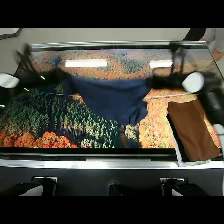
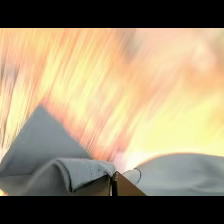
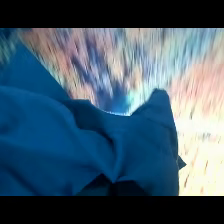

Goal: Fold the shirts.

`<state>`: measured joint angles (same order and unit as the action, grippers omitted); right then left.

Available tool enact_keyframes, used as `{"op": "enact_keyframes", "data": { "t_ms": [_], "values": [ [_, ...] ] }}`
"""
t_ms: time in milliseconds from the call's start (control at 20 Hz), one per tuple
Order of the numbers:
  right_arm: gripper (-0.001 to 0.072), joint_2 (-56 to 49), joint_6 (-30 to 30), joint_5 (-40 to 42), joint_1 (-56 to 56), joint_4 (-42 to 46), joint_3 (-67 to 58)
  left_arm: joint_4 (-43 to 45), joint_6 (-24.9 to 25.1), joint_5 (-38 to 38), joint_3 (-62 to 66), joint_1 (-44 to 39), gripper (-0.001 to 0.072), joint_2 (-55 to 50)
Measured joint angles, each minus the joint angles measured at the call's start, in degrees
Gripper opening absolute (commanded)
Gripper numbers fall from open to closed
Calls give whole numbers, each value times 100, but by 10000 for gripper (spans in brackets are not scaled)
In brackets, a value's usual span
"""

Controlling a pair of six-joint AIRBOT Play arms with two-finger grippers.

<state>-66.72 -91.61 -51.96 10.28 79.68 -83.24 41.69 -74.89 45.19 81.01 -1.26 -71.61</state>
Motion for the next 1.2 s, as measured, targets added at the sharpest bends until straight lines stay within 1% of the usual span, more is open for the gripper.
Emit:
{"op": "enact_keyframes", "data": {
  "t_ms": [100,200,300,450,600,700,800,950,1050,1100,1200],
  "values": [
    [28,439,90,291,-2,37,-925,-26,63,-175,1003,33,26,575],
    [28,796,142,562,2,-90,-1757,-33,105,-509,1954,61,26,1106],
    [28,1060,151,713,7,-299,-2376,-39,140,-789,2623,74,26,1547],
    [28,1300,17,772,9,-573,-2848,-22,146,-1082,3117,83,26,2011],
    [29,1344,-219,597,7,-667,-3021,240,149,-1200,3292,87,26,2192],
    [29,1263,-407,236,7,-686,-3075,577,122,-1165,3294,90,26,2146],
    [30,1058,-522,-411,7,-662,-3101,1064,-66,-925,3230,90,26,1989],
    [31,413,-601,-1722,7,-413,-3112,1851,-391,-173,2857,90,27,1473],
    [31,-249,-621,-2330,7,-133,-3064,2216,-527,313,2295,90,27,977],
    [31,-610,-634,-2457,7,-31,-3023,2297,-575,361,1982,90,27,717],
    [31,-1412,-680,-2435,2,44,-2964,2472,-623,411,1375,87,27,70]
  ]
}}
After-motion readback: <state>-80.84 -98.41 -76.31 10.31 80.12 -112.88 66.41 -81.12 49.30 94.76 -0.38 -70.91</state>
